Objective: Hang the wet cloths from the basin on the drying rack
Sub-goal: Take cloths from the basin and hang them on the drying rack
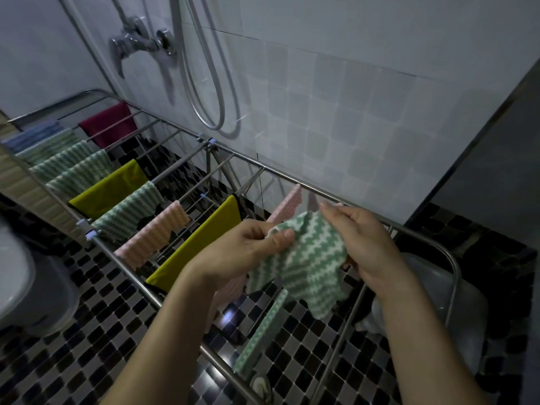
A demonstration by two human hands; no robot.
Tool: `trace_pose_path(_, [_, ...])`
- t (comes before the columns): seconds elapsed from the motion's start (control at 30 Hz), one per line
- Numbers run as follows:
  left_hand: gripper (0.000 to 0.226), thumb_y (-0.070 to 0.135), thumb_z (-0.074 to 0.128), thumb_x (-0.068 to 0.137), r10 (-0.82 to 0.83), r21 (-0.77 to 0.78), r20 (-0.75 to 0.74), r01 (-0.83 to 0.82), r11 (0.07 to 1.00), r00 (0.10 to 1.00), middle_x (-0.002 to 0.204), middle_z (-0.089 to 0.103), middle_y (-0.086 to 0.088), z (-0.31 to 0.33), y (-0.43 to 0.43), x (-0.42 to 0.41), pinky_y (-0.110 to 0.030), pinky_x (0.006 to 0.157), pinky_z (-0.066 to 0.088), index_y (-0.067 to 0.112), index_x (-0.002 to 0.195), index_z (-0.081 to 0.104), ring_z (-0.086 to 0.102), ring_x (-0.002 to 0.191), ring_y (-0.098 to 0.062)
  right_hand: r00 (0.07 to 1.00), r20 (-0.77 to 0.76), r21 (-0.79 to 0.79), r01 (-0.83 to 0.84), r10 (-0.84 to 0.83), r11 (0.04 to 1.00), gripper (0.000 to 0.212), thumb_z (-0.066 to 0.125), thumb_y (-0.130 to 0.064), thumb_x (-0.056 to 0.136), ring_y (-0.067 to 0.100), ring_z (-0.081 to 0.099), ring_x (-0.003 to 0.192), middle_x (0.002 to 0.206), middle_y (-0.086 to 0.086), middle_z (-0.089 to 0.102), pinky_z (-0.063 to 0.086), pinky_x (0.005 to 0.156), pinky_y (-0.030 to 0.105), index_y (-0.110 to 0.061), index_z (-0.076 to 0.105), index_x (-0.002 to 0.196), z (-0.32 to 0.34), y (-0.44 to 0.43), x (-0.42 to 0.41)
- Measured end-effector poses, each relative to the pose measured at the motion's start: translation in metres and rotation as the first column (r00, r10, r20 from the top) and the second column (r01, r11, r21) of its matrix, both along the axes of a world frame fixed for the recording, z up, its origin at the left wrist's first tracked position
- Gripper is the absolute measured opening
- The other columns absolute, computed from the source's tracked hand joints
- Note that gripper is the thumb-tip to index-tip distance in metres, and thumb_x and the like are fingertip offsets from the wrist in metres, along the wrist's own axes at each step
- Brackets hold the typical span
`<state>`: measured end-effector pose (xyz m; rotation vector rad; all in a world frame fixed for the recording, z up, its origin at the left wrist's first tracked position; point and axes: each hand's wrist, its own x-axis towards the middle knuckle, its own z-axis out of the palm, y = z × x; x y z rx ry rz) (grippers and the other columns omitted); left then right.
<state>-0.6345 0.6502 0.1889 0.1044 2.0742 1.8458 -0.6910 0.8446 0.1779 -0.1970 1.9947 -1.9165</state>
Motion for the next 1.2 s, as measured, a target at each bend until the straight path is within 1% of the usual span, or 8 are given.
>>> trace_pose_path(0.1, [0.031, 0.028, 0.051, 0.096, 0.064, 0.027, -0.064, -0.063, 0.998, 0.996, 0.09, 0.071, -0.005, -0.005, 0.007, 0.003, -0.033, 0.079, 0.056, 0.001, 0.099, 0.065, 0.067, 0.083, -0.02, 0.994, -0.034, 0.022, -0.099, 0.099, 0.995, 0.043, 0.054, -0.043, 0.093, 0.028, 0.068, 0.072, 0.086, 0.025, 0.071, 0.053, 0.071, 0.035, -0.005, 0.073, 0.088, 0.004, -0.002, 0.0])
trace_pose_path(0.23, [0.022, 0.027, 0.056, 0.086, 0.224, 0.157, -0.054, -0.213, 0.964, 0.973, 0.078, 0.07, 0.001, -0.002, 0.029, 0.003, -0.023, 0.061, 0.055, 0.006, 0.089, 0.063, 0.067, 0.07, -0.012, 0.955, -0.038, 0.095, -0.29, 0.294, 0.952, 0.036, 0.061, -0.042, 0.086, 0.017, 0.07, 0.066, 0.077, 0.006, 0.073, 0.054, 0.058, 0.032, -0.008, 0.072, 0.094, 0.015, 0.008, -0.003])
trace_pose_path(0.33, [0.023, 0.028, 0.054, 0.092, 0.362, 0.105, -0.117, -0.351, 0.93, 0.925, 0.078, 0.066, -0.004, -0.005, 0.038, -0.003, -0.027, 0.061, 0.053, 0.008, 0.086, 0.063, 0.063, 0.068, -0.015, 0.913, -0.049, 0.264, -0.379, 0.404, 0.887, 0.019, 0.075, -0.025, 0.08, 0.017, 0.073, 0.08, 0.086, 0.0, 0.075, 0.06, 0.071, 0.04, -0.014, 0.072, 0.094, 0.016, 0.032, -0.015])
trace_pose_path(0.43, [0.027, 0.034, 0.052, 0.094, 0.406, 0.019, -0.181, -0.409, 0.912, 0.896, 0.076, 0.058, -0.012, -0.013, 0.044, -0.007, -0.034, 0.06, 0.044, 0.011, 0.085, 0.063, 0.054, 0.065, -0.023, 0.917, -0.099, 0.507, -0.287, 0.386, 0.813, 0.012, 0.076, -0.014, 0.079, 0.013, 0.071, 0.086, 0.088, -0.004, 0.074, 0.058, 0.082, 0.04, -0.019, 0.076, 0.089, 0.01, 0.056, -0.031])
trace_pose_path(0.67, [0.018, 0.015, 0.049, 0.1, 0.288, -0.357, -0.304, -0.389, 0.849, 0.908, 0.079, 0.06, -0.006, -0.041, 0.062, -0.019, -0.028, 0.062, 0.042, 0.019, 0.085, 0.059, 0.054, 0.069, -0.015, 0.939, -0.278, 0.74, 0.075, 0.202, 0.669, 0.011, 0.068, -0.023, 0.085, 0.018, 0.061, 0.072, 0.073, 0.001, 0.067, 0.045, 0.064, 0.032, -0.025, 0.078, 0.09, -0.01, 0.089, -0.057])
trace_pose_path(0.83, [0.019, 0.011, 0.052, 0.094, 0.082, -0.622, -0.334, -0.285, 0.73, 0.939, 0.092, 0.07, -0.001, -0.067, 0.084, -0.041, -0.03, 0.063, 0.052, 0.014, 0.103, 0.069, 0.062, 0.076, -0.014, 0.998, 0.009, 0.569, 0.052, -0.07, 0.821, 0.018, 0.054, -0.011, 0.094, 0.012, 0.054, 0.04, 0.055, 0.007, 0.063, 0.043, 0.042, 0.019, -0.015, 0.072, 0.092, -0.029, 0.101, -0.078])
trace_pose_path(0.93, [0.019, 0.013, 0.054, 0.095, 0.128, -0.629, -0.355, -0.338, 0.7, 0.926, 0.087, 0.07, 0.002, -0.074, 0.099, -0.051, -0.009, 0.047, 0.04, 0.015, 0.105, 0.069, 0.059, 0.062, -0.004, 0.967, 0.138, 0.336, 0.159, -0.216, 0.928, 0.018, 0.051, 0.001, 0.094, 0.007, 0.063, 0.044, 0.064, 0.008, 0.067, 0.05, 0.043, 0.018, -0.001, 0.067, 0.1, -0.043, 0.104, -0.087])
trace_pose_path(1.2, [0.016, 0.01, 0.061, 0.09, -0.067, -0.558, -0.575, -0.331, 0.761, 0.815, 0.111, 0.071, -0.011, -0.077, 0.139, -0.038, -0.033, 0.078, 0.06, 0.011, 0.099, 0.074, 0.071, 0.085, -0.022, 0.824, 0.135, 0.206, 0.52, -0.55, 0.829, 0.022, 0.053, 0.009, 0.079, 0.025, 0.063, 0.07, 0.068, 0.013, 0.064, 0.057, 0.069, 0.031, 0.0, 0.07, 0.069, -0.07, 0.135, -0.088])
